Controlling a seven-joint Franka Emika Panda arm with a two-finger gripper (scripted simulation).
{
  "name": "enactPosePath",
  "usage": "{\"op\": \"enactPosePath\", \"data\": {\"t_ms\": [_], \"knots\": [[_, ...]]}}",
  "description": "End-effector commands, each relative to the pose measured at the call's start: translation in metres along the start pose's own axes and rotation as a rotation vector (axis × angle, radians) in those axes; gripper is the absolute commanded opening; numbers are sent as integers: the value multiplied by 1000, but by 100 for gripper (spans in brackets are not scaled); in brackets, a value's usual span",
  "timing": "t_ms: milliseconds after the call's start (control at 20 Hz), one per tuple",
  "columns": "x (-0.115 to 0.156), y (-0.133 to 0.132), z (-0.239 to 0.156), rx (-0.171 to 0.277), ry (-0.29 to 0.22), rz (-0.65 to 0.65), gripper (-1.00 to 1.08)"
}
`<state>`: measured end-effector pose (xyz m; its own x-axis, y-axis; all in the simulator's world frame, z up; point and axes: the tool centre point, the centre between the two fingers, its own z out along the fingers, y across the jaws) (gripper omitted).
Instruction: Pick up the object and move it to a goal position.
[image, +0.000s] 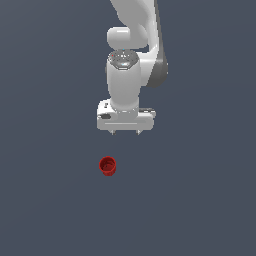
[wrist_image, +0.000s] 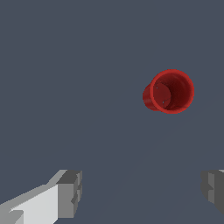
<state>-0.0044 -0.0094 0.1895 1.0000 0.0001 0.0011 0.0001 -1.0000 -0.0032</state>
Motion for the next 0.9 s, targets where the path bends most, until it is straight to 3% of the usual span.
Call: {"op": "enactPosePath", "data": {"t_ms": [0,450,850], "knots": [[0,1,1,0,-1,5,100],[14,11,12,4,-2,123,100],[38,32,35,7,-3,341,100]]}}
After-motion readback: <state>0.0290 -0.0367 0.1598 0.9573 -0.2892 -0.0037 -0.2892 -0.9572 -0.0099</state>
